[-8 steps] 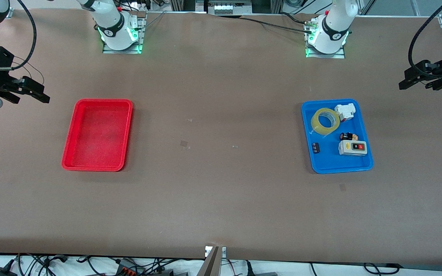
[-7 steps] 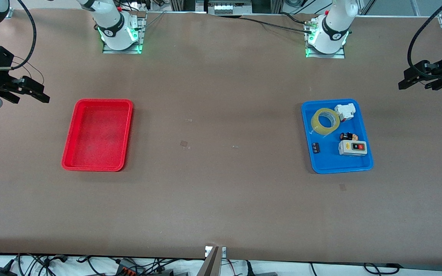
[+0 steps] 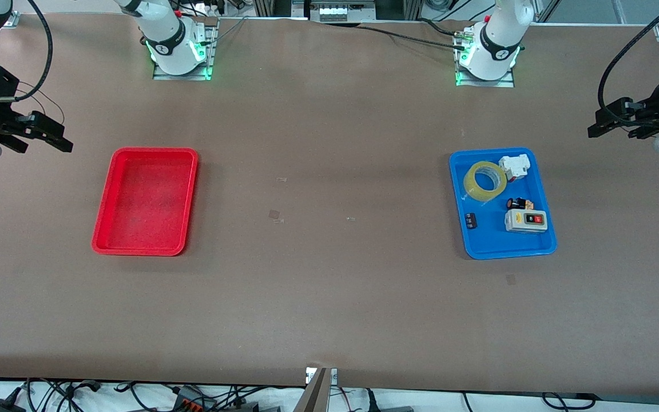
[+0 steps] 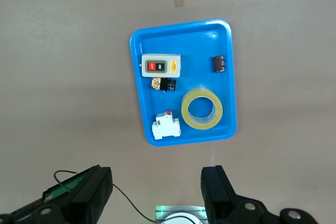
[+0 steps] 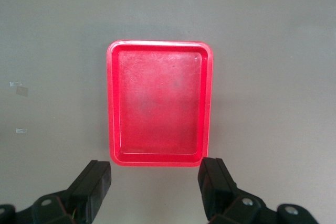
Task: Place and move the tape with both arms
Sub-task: 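Reach the left gripper toward the yellow tape roll in the blue tray, then lower the left gripper and grasp the yellow tape roll's rim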
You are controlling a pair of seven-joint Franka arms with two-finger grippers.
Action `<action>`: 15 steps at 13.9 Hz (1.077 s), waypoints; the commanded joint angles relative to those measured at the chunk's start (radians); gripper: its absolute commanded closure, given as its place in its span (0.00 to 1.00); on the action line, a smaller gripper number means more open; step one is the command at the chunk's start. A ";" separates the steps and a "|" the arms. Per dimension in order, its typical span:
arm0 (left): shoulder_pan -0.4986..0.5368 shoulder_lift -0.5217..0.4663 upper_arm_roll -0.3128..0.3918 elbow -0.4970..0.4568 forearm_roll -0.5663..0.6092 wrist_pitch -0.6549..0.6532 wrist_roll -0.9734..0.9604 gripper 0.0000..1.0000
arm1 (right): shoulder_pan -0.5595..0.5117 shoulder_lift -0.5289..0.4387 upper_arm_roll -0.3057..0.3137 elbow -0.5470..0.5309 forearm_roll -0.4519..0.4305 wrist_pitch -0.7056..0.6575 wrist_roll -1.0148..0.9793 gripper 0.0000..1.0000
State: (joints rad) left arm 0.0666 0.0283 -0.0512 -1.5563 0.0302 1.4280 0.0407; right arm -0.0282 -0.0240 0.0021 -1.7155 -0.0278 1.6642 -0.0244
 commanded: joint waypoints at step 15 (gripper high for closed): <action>-0.031 0.174 -0.022 -0.460 -0.038 0.569 -0.004 0.00 | -0.006 -0.010 0.007 0.019 0.014 -0.049 -0.015 0.00</action>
State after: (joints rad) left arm 0.0283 0.2354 -0.0696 -1.9009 0.0057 1.8878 0.0404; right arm -0.0280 -0.0240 0.0034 -1.7076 -0.0276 1.6358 -0.0254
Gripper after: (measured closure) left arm 0.000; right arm 0.000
